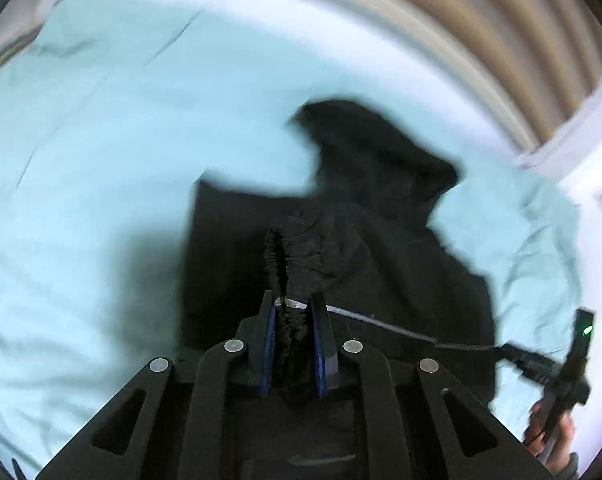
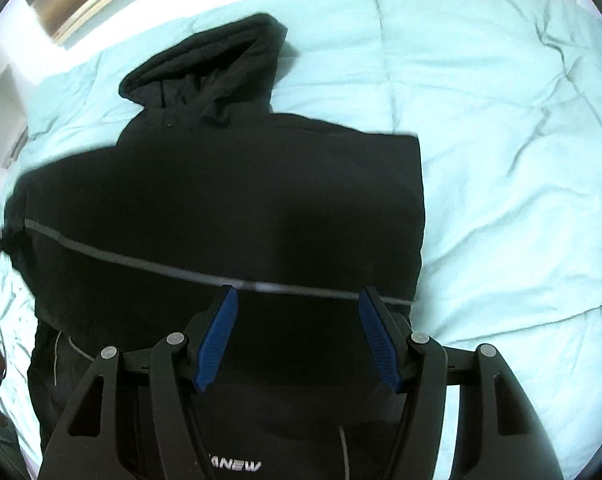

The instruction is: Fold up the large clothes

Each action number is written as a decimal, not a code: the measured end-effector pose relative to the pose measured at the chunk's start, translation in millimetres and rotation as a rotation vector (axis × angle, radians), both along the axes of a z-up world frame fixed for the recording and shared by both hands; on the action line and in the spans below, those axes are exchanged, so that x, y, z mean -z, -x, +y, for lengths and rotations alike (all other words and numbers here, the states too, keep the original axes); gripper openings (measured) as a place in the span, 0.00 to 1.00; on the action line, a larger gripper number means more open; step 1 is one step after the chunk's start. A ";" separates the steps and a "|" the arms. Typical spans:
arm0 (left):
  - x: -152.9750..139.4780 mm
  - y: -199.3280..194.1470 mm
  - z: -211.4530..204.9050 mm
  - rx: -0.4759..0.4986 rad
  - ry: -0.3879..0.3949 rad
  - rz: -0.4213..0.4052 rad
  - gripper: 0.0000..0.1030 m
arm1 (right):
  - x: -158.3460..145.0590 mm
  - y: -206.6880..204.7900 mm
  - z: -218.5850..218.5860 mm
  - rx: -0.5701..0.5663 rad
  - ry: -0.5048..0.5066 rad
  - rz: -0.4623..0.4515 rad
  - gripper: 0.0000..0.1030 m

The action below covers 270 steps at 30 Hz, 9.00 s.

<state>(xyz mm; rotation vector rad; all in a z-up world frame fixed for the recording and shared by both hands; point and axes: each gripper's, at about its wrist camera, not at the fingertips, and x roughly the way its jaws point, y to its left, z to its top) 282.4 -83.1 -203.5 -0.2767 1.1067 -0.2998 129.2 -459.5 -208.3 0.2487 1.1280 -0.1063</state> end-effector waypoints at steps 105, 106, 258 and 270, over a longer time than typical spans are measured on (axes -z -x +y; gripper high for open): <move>80.2 -268.0 -72.3 0.051 0.097 0.015 0.18 | 53.0 -272.6 -73.4 0.107 -0.204 -0.089 0.28; 74.2 -263.6 -71.5 0.056 0.085 -0.002 0.25 | 47.5 -268.8 -74.1 0.095 -0.197 -0.084 0.33; -45.9 152.4 -55.9 0.281 0.036 0.044 0.18 | -60.2 75.0 71.9 -0.158 -0.080 0.026 0.58; -78.3 277.9 59.8 0.037 0.042 0.030 0.18 | -87.8 213.9 14.0 0.006 -0.096 0.030 0.70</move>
